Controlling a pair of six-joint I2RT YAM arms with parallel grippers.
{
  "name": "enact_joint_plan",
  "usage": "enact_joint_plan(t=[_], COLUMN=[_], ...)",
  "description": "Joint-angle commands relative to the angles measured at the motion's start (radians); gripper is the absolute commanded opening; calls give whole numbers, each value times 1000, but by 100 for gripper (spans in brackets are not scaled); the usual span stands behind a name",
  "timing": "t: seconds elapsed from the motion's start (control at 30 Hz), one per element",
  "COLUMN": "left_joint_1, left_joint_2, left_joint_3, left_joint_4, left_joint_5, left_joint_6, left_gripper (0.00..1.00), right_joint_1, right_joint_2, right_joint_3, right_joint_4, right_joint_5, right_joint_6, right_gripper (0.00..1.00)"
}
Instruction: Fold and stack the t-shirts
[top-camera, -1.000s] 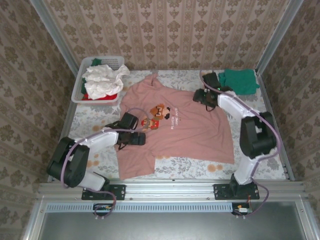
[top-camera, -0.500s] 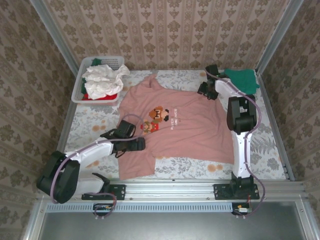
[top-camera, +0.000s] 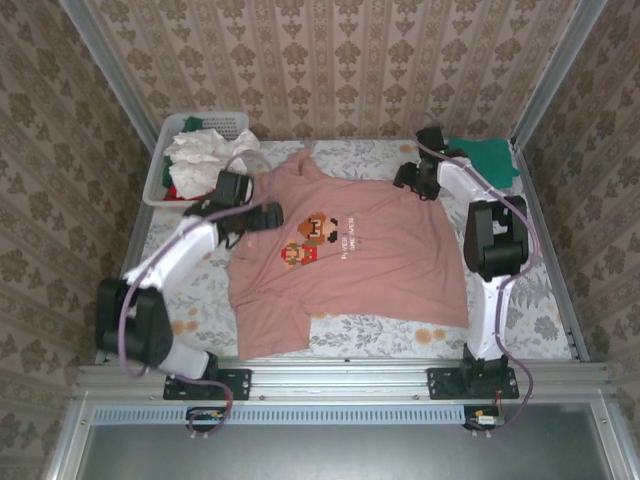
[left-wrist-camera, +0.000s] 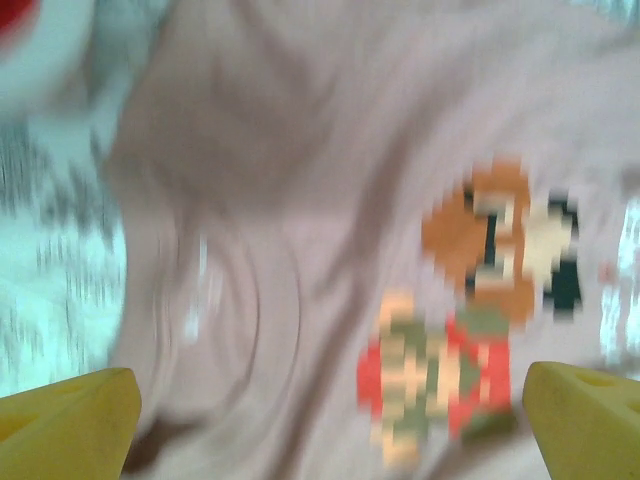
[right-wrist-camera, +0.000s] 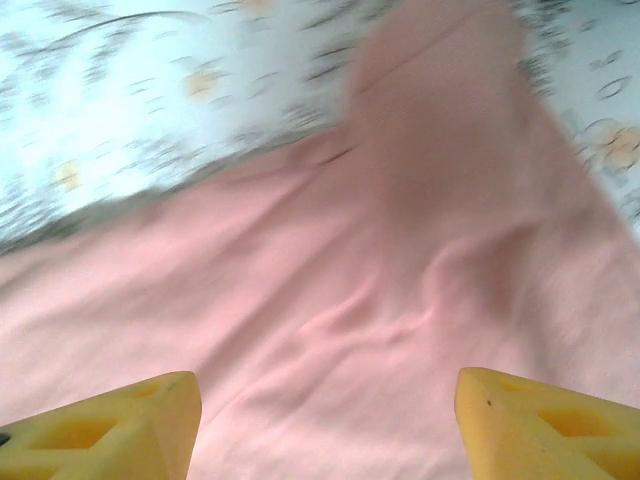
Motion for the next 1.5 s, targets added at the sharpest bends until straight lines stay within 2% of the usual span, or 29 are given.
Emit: enact_joint_plan(t=[0.0,0.1,0.27,0.47,0.63,0.93,1.1,1.17,1.3,1.37,1.47], left_joint_1=[23,33,97,200,230,166,75,61,74,68,61], left_joint_2=[200,390,584,683,699,707,702,742,892,928,959], left_joint_3=[173,361,567,681,691,740,812,867,1006,1013,1008], left_joint_4=[39,35,16,0,28,22,24,15,-47,-48,-75], left_joint_5=[31,125,84,61,86,159,53,58,181,179,120], left_joint_6=[67,72,76,68,74,136,257,256,200,200,206], left_gripper=[100,100,100,100,100,100,100,100,97,95,90], right_joint_1=[43,61,81,125,141,175,179,184,190,197,200], right_joint_2=[-157,-238,-328,-381,-379,-335,-351,-353,-361,-376,-390], right_joint_3=[-102,-207,-353,-487,-542,-536,-571,-598,-667,-705,-730], right_joint_4=[44,115,186,224,263,263,272,283,301,322,324], right_joint_5=[7,-5,-70,-71,-74,-70,-57,-52,-50,-55,-53], right_joint_6=[-17,-6,2,8,33,36,40,46,72,81,84], right_gripper=[71,72,73,74,75,75,76,76,75,75,76])
